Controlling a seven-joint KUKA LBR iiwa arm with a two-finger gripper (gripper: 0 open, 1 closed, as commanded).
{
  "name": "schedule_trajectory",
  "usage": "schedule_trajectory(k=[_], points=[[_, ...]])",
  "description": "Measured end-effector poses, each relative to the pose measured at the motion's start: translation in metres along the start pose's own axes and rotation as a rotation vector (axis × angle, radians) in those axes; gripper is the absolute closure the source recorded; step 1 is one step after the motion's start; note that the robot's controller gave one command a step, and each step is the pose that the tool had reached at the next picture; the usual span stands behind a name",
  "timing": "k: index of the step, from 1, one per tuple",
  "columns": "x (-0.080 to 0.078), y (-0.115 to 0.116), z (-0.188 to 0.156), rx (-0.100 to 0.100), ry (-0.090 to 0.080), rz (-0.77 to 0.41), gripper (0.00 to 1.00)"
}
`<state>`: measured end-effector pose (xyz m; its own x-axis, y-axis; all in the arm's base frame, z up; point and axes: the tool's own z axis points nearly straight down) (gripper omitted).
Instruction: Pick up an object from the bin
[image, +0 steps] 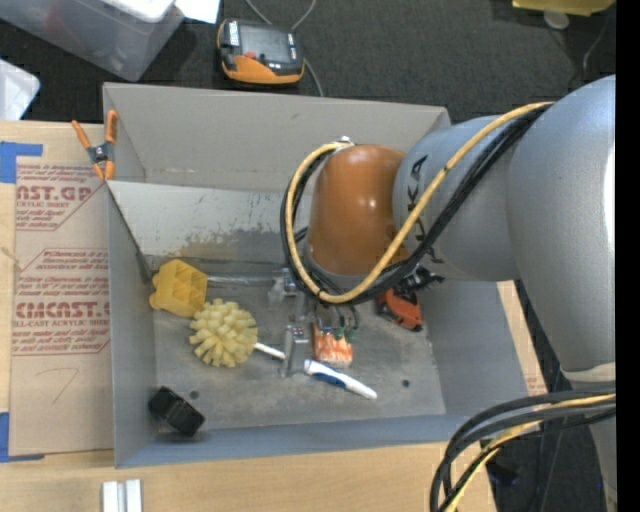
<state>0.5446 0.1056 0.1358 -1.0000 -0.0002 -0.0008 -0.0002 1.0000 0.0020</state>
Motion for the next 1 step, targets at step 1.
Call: schedule_trajectory(k=[1], points=[[0.0000, 0.0000, 0.0000, 0.000, 0.000, 0.000, 0.00]])
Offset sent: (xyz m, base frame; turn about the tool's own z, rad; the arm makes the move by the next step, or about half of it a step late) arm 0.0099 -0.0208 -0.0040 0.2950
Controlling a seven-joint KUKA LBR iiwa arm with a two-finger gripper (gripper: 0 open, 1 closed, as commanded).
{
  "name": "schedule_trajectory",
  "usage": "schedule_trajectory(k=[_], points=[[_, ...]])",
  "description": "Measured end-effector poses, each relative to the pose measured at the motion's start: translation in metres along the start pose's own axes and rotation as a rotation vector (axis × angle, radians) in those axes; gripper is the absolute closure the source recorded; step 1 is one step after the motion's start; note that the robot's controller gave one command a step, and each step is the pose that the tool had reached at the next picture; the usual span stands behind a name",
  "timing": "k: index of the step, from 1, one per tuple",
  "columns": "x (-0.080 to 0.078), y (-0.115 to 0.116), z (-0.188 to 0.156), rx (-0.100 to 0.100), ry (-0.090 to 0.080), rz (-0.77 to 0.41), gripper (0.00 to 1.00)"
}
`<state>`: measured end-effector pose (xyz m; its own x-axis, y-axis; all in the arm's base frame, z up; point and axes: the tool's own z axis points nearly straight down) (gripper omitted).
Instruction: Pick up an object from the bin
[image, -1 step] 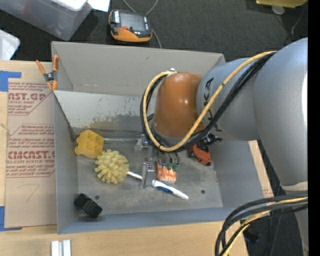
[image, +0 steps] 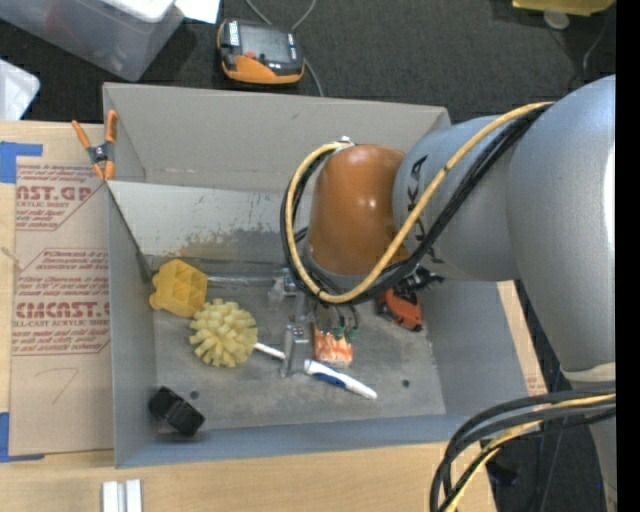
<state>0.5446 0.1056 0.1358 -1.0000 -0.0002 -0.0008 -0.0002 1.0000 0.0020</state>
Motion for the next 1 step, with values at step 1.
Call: schedule_trajectory(k=[1], points=[[-0.0089, -0.0178, 0.0037, -0.001, -0.001, 0.257, 0.00]])
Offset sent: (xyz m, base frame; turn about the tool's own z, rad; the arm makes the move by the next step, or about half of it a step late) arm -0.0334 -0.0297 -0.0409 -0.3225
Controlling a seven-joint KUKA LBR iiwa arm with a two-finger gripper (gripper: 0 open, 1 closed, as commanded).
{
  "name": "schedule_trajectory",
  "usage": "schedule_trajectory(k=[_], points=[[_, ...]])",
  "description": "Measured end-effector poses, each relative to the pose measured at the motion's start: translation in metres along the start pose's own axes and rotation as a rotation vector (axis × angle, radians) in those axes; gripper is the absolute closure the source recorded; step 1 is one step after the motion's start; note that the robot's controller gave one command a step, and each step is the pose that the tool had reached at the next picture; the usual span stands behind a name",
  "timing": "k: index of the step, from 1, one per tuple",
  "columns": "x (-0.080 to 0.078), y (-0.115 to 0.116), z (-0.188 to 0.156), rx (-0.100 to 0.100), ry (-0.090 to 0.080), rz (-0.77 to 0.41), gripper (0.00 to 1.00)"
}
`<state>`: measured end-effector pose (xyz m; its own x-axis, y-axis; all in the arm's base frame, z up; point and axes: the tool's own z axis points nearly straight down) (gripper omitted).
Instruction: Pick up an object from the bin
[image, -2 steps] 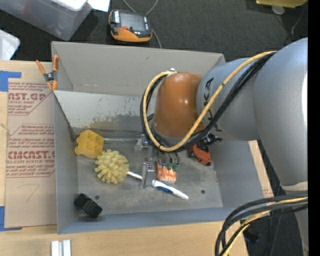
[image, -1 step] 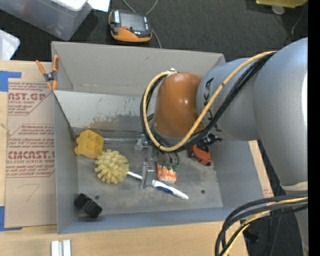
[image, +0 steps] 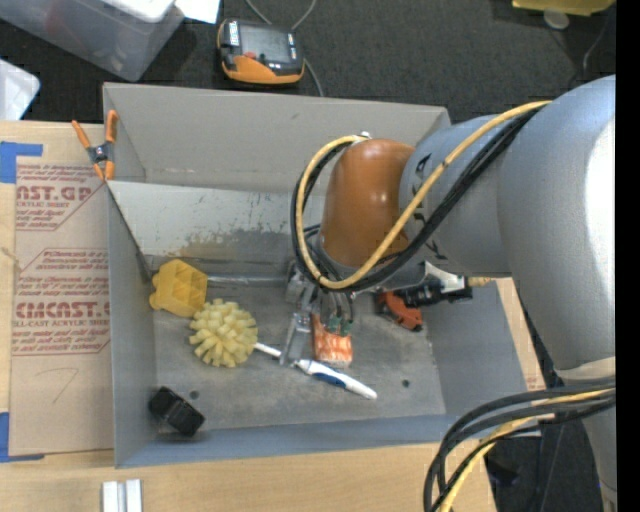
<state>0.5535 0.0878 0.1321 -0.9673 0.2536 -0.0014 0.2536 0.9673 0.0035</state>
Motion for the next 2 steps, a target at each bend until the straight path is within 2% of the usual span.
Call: schedule_trajectory(k=[1, 2], points=[[0.021, -0.012, 0.021, 0.001, 0.001, -0.320, 0.00], [0.033, -0.037, 0.045, 0.000, -0.002, -0.264, 1.00]])
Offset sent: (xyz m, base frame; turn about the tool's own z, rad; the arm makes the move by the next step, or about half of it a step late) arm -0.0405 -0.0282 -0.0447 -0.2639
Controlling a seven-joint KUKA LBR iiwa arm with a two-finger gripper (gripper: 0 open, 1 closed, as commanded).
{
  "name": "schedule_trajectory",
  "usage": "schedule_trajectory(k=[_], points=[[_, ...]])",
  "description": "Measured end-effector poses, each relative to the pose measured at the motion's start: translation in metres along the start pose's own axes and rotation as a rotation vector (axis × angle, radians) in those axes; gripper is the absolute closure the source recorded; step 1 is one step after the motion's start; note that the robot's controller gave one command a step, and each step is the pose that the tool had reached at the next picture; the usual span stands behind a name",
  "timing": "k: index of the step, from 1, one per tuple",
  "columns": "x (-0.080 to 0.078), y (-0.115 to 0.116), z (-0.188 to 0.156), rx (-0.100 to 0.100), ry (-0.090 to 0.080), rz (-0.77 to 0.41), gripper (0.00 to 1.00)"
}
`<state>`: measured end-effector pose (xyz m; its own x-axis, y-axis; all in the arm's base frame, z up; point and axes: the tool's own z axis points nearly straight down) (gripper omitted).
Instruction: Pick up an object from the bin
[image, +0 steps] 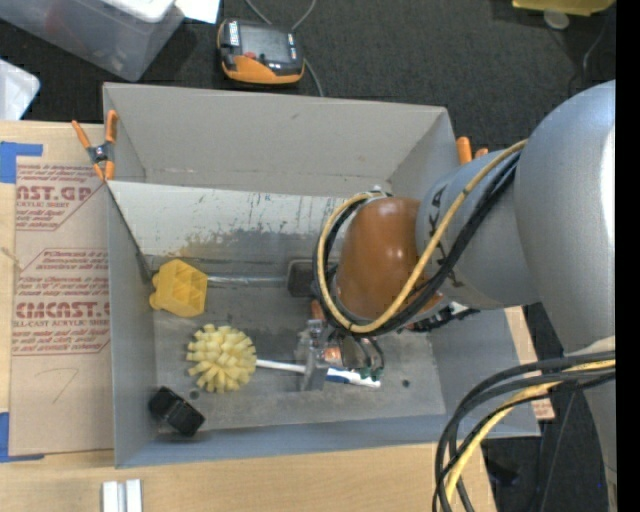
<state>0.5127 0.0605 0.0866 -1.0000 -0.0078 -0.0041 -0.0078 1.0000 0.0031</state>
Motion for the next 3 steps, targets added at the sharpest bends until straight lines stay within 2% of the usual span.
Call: schedule_trajectory(k=[1, 2, 3], points=[[0.000, 0.000, 0.000, 0.000, 0.000, 0.000, 1.00], [0.005, 0.000, -0.078, -0.002, -0.007, 0.002, 1.00], [0.016, -0.010, -0.017, 0.001, 0.011, -0.016, 1.00]])
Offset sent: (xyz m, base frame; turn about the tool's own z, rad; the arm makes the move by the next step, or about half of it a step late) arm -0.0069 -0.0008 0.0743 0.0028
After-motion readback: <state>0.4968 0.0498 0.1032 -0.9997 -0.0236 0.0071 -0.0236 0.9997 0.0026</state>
